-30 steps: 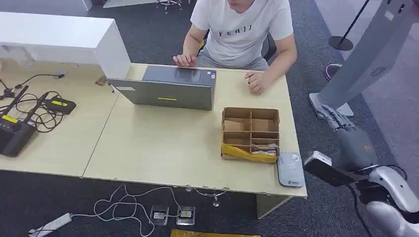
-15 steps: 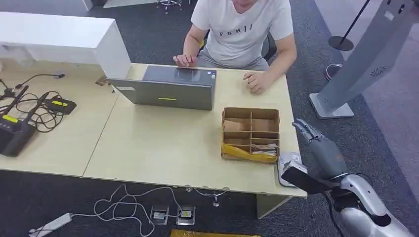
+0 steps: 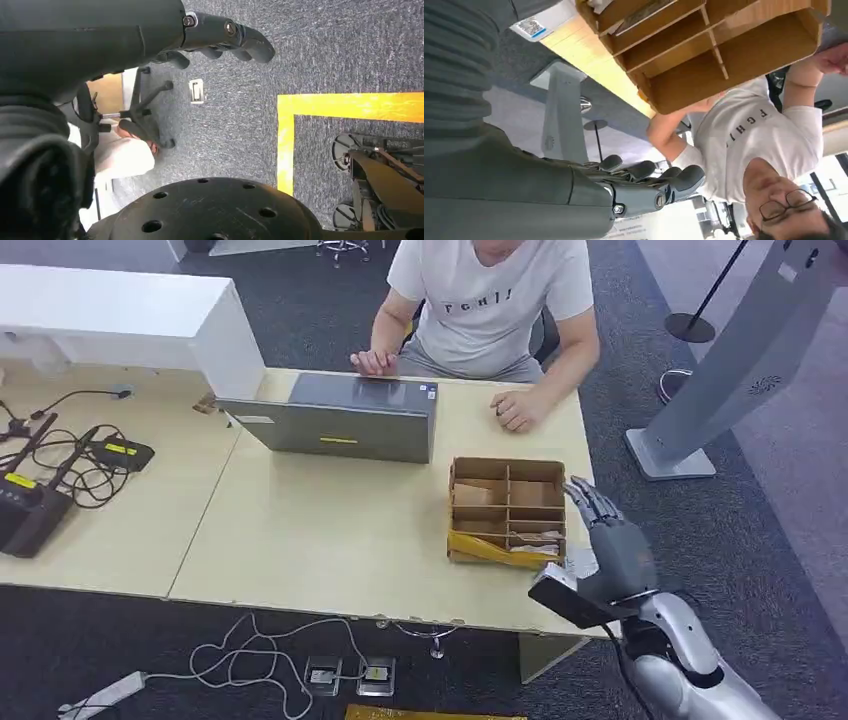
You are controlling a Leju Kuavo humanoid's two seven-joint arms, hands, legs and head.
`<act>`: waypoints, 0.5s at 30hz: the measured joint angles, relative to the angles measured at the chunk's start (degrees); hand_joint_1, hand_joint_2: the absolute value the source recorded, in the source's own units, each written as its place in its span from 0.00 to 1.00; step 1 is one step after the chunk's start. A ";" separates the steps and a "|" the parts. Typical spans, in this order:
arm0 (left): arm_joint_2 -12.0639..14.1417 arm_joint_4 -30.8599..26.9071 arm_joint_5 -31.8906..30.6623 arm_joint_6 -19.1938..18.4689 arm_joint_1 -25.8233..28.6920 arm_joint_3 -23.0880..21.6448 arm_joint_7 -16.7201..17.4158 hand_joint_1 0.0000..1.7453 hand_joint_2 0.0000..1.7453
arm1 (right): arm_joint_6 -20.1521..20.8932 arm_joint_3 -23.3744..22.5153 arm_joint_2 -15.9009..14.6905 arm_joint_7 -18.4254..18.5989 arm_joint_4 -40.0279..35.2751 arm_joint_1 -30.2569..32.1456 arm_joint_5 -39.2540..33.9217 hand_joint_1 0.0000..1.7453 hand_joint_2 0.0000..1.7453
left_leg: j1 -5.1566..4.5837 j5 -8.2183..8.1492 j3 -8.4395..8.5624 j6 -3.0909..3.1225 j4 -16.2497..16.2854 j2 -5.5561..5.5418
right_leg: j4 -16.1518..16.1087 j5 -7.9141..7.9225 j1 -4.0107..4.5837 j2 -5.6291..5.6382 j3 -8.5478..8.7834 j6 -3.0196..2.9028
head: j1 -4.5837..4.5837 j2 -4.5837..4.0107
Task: Pass the card to the sensor for recognition and then transmit it.
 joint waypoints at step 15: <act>0.15 0.00 -0.52 -1.25 0.02 0.02 -0.59 0.00 0.00 | -0.50 0.04 6.29 1.16 5.90 -0.45 2.69 0.00 1.00 | 0.00 0.00 0.00 0.00 0.00 0.00 | 0.00 0.00 0.00 0.00 -0.01 0.00 | 0.00 0.00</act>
